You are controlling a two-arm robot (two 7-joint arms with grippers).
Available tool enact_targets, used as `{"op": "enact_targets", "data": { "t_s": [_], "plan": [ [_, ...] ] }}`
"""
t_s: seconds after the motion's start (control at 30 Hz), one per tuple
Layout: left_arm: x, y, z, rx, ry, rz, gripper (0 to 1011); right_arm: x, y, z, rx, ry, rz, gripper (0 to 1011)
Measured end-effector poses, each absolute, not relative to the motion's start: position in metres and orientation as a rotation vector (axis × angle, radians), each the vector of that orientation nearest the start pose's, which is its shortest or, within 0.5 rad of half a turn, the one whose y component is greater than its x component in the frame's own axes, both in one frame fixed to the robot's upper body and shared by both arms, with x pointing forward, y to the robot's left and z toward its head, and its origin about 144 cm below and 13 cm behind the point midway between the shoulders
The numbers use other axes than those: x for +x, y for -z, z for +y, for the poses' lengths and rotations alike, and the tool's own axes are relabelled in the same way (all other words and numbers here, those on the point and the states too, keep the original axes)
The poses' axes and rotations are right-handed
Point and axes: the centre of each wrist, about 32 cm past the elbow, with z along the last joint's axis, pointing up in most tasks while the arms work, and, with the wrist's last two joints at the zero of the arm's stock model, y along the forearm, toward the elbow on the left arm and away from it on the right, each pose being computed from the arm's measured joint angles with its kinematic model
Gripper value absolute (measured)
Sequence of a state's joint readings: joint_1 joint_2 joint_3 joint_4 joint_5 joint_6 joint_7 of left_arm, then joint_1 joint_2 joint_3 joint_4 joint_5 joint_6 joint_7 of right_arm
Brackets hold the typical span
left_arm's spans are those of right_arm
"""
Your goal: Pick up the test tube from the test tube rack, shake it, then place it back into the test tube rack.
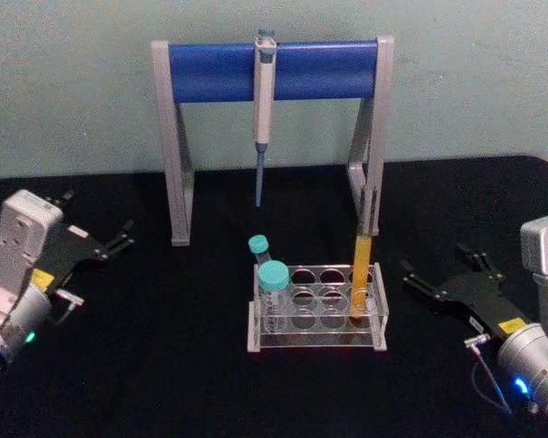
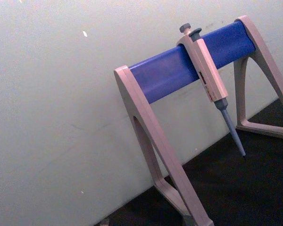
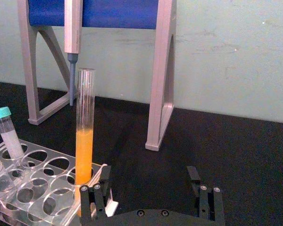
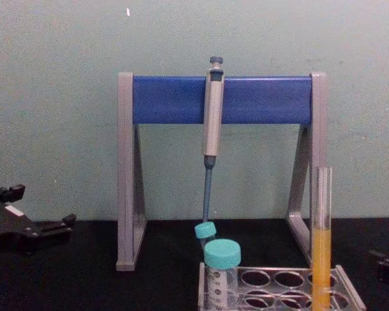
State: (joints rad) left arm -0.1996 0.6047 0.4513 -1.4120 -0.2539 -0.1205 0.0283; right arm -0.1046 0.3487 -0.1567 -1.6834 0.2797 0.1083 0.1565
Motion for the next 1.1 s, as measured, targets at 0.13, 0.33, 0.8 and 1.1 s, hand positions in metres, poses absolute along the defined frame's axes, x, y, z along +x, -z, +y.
{"op": "enact_targets", "data": {
  "t_s": [0.13, 0.33, 0.8, 1.1],
  "plan": [
    [0.4886, -1.1398, 0.3097, 0.304, -1.248, -0.285, 1002, 0.4248, -1.1429, -0.2692, -0.155, 1.227, 0.083, 1000],
    [0.4886, -1.1398, 0.3097, 0.304, -1.248, -0.285, 1001, 0.4248, -1.1429, -0.2692, -0.155, 1.227, 0.083, 1000],
    [0.4886, -1.1398, 0.3097, 0.304, -1.248, -0.285, 1001, 0.4248, -1.1428, -0.2692, -0.155, 1.227, 0.083, 1000],
    [0.4886, -1.1398, 0.3097, 0.304, -1.248, -0.285, 1001, 0.4248, -1.1429, -0.2692, -0.155, 1.227, 0.083, 1000]
  ]
}}
